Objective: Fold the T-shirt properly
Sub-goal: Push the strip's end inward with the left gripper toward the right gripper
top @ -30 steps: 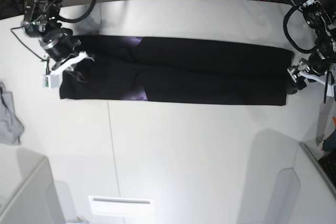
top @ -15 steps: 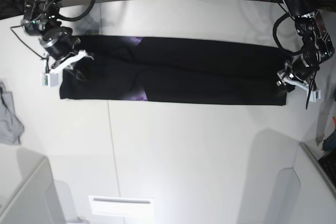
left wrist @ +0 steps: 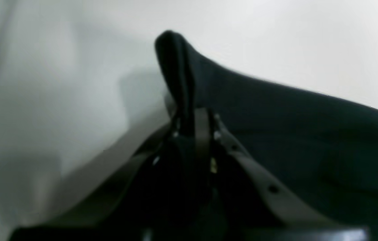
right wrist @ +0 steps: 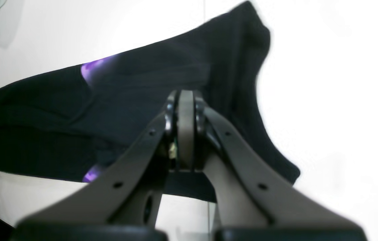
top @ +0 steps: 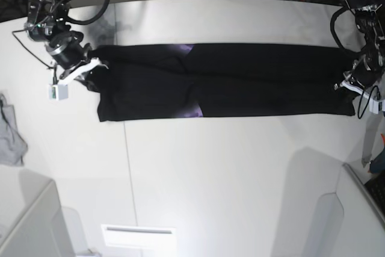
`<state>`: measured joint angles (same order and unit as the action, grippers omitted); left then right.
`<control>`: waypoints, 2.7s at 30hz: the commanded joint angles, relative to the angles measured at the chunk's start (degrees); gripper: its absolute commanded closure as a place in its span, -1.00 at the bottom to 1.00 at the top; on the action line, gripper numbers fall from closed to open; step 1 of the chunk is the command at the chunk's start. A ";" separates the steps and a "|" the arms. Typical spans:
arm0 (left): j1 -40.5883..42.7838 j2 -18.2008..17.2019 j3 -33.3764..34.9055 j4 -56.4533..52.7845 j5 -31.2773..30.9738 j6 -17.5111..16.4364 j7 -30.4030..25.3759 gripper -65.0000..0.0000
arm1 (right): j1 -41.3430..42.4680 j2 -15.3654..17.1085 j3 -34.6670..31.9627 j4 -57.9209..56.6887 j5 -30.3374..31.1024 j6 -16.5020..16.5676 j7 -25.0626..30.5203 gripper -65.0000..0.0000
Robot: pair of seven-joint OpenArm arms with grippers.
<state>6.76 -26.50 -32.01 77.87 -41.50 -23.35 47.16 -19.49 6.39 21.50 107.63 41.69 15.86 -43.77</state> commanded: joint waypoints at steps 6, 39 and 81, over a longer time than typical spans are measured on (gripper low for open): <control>8.75 7.29 0.49 21.17 -1.19 5.64 -0.69 1.00 | 0.54 0.60 0.17 1.16 0.73 0.45 1.18 1.00; 0.58 20.13 26.51 21.52 -1.45 19.53 2.82 1.00 | 0.45 0.60 0.35 1.16 0.73 0.45 1.18 1.00; -0.30 21.97 26.95 19.06 -2.94 19.53 2.82 0.49 | 0.45 0.68 0.26 1.16 0.73 0.45 1.18 1.00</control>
<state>7.16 -4.47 -5.10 95.88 -43.40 -3.18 50.76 -19.40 6.57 21.52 107.63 41.50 15.86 -43.79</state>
